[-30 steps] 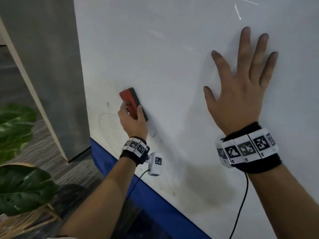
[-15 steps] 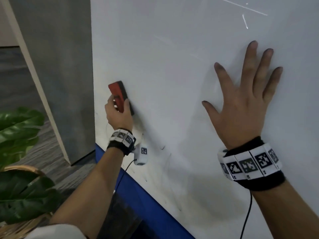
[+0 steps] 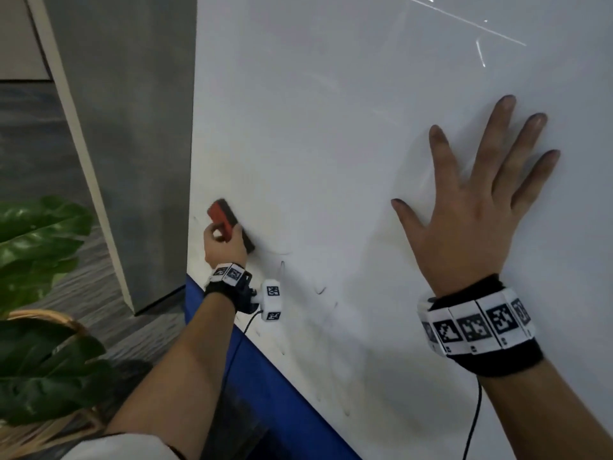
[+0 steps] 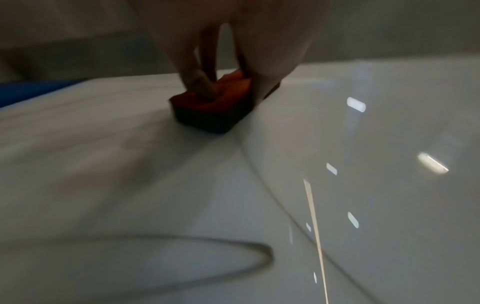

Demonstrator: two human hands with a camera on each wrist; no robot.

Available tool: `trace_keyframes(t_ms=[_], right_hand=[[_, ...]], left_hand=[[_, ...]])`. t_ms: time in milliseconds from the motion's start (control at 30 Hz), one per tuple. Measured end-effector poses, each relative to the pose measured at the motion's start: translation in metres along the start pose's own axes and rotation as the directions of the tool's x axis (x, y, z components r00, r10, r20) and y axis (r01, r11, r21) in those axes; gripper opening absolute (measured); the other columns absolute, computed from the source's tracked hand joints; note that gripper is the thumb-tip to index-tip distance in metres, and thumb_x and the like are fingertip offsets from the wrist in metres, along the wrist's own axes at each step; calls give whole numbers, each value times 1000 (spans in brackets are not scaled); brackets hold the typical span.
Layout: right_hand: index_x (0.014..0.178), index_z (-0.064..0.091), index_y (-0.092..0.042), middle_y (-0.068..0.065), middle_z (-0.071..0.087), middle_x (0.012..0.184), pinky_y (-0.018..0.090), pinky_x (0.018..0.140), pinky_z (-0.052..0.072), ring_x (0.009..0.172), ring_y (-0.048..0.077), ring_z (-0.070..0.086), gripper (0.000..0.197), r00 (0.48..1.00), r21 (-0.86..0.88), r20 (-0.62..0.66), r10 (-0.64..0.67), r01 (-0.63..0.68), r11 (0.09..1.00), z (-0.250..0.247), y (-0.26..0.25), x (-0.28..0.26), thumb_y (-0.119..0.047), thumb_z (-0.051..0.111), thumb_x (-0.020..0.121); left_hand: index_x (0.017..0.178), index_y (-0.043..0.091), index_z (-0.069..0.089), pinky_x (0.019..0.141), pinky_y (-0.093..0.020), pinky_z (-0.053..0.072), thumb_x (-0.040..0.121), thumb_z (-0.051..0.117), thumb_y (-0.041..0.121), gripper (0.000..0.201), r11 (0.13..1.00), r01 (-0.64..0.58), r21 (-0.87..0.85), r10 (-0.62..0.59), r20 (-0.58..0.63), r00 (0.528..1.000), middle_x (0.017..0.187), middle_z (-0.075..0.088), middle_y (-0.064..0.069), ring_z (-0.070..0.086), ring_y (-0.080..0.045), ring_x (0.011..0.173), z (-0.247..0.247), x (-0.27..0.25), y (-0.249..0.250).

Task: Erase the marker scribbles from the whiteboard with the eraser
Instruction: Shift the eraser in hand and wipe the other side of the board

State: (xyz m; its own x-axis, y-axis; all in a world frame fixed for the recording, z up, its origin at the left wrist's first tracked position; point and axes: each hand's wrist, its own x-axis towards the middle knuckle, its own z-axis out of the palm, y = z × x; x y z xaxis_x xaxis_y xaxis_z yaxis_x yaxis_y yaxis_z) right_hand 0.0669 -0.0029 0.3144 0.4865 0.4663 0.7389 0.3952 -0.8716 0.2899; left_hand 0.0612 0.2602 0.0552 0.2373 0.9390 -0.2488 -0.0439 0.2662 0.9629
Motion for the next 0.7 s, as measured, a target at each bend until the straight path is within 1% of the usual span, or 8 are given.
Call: trace_keyframes(t_ms=[33, 100, 233, 333, 433, 500, 567, 700], right_hand=[[158, 28, -29, 27, 2, 167, 64, 122, -2, 152, 53, 3, 89, 1000, -2, -6, 3, -3, 1000, 0, 0, -1, -55, 71, 85], [158, 29, -27, 28, 3, 167, 64, 121, -1, 152, 54, 4, 87, 1000, 12, -19, 13, -12, 1000, 0, -2, -2, -54, 70, 86], [157, 30, -26, 29, 5, 166, 65, 121, 1, 151, 55, 5, 85, 1000, 28, -11, 28, -27, 999, 0, -6, -1, -55, 68, 87], [156, 32, -25, 30, 7, 166, 67, 122, 5, 151, 56, 7, 84, 999, 30, -13, 31, -31, 999, 3, -6, -2, -58, 66, 87], [155, 33, -25, 31, 8, 165, 69, 120, 8, 150, 57, 7, 81, 998, 52, -24, 56, -55, 997, 2, -9, -3, -55, 64, 87], [155, 34, -24, 30, 6, 166, 68, 121, 6, 152, 55, 6, 81, 1000, 45, 1, 24, -24, 999, 7, -25, -3, -48, 68, 86], [155, 36, -22, 25, 3, 168, 66, 122, 2, 153, 51, 4, 85, 992, 21, 72, -107, 106, 994, 24, -53, -6, -39, 76, 82], [158, 32, -23, 19, 0, 170, 66, 120, -6, 154, 48, 0, 90, 960, 27, 142, -239, 238, 971, 57, -92, -10, -41, 79, 83]], left_hand=[[131, 18, 58, 103, -41, 52, 91, 73, 28, 44, 986, 162, 41, -163, 10, 987, 127, 68, -13, 65, -34, 115, -4, 3, -16], [131, 17, 55, 103, -40, 49, 92, 70, 30, 44, 964, 244, 101, -248, 26, 968, 129, 66, -14, 63, -35, 115, -8, -6, -38], [128, 23, 57, 89, -33, 54, 93, 72, 28, 38, 998, -28, 49, 27, 15, 1000, 109, 68, 0, 68, -27, 102, 1, -37, -27], [119, 32, 58, 76, -21, 58, 91, 76, 23, 34, 954, -291, -75, 298, 93, 950, 102, 66, 13, 65, -12, 88, 5, -43, -1], [116, 32, 59, 70, -15, 55, 90, 77, 24, 33, 924, -373, -84, 379, 79, 922, 99, 65, 14, 64, -10, 84, 4, -19, 9], [121, 27, 61, 77, -22, 57, 91, 76, 29, 34, 959, -281, -40, 281, 4, 960, 97, 66, 12, 66, -14, 87, -1, 3, -2], [127, 24, 60, 85, -29, 56, 93, 73, 34, 38, 992, -119, 28, 120, -53, 991, 100, 66, 7, 69, -21, 95, -5, 19, -25], [128, 19, 59, 88, -31, 52, 94, 72, 34, 39, 995, 60, 84, -61, 6, 998, 111, 68, -6, 66, -27, 100, -13, 29, -61]])
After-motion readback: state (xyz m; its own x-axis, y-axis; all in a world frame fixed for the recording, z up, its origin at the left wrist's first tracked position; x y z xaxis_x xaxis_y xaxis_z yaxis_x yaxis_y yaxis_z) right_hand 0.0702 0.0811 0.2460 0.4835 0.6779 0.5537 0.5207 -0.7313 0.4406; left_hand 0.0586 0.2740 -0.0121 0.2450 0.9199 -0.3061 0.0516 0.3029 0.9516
